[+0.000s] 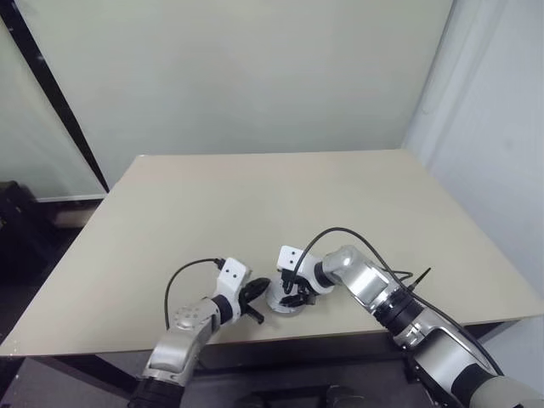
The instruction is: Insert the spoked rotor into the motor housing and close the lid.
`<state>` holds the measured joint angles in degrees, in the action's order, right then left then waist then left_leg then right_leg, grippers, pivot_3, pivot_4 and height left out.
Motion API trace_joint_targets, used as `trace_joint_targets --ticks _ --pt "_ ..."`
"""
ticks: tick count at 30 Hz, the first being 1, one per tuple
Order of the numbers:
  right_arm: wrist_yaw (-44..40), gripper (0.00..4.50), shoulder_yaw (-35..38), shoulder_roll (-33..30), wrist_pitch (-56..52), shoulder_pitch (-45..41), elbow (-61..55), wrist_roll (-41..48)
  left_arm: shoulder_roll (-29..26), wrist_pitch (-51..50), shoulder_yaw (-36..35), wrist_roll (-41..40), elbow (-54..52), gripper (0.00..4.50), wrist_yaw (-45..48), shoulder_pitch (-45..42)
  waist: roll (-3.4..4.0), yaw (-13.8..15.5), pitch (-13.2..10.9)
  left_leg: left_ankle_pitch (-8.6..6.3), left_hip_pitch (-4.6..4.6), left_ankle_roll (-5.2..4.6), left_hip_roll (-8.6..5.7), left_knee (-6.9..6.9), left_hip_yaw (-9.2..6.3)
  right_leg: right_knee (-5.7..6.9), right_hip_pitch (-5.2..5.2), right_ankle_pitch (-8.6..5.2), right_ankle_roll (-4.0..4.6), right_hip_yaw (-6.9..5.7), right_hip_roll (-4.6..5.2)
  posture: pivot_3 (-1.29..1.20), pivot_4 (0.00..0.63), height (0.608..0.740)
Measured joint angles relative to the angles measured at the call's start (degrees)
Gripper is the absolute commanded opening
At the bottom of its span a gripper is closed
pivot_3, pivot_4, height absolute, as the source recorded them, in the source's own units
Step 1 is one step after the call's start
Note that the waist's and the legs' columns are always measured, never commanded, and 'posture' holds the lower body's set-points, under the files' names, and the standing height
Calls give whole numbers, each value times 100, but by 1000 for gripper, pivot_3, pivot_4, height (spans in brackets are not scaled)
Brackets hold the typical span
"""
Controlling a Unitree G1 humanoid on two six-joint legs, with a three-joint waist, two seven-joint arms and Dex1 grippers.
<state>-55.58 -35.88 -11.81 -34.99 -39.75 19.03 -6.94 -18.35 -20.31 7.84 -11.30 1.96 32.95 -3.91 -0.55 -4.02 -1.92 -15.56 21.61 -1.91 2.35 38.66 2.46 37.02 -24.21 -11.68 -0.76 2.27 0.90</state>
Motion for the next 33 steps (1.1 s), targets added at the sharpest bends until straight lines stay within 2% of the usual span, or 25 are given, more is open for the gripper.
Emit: trace_joint_targets --ticks 15,17,19,28,33 --pt "34 3254 51 -29 -120 32 1 23 -9 357 279 393 395 0 216 -242 27 72 29 0 -3 0 -4 1 -2 -1 4 -1 0 0 3 0 0 740" --pt "47 3990 110 -23 -166 52 6 30 -9 359 294 401 414 0 226 -243 27 110 29 0 -3 0 -3 1 -3 -1 4 -1 0 0 2 0 0 740" --pt "57 4442 161 -16 -240 64 27 48 -12 359 305 421 444 0 228 -241 27 115 29 0 -2 0 -3 1 -2 0 3 -1 1 -1 1 0 0 740" --pt "253 4442 868 176 -718 100 26 527 -22 427 334 545 456 0 222 -249 28 116 29 0 0 0 -2 1 -2 2 0 -1 1 0 1 0 0 740" --pt "582 4442 1559 200 -1360 61 -173 866 -7 477 354 610 558 0 224 -335 28 115 29 0 0 0 -1 1 -2 3 -1 -1 1 0 1 0 0 740"
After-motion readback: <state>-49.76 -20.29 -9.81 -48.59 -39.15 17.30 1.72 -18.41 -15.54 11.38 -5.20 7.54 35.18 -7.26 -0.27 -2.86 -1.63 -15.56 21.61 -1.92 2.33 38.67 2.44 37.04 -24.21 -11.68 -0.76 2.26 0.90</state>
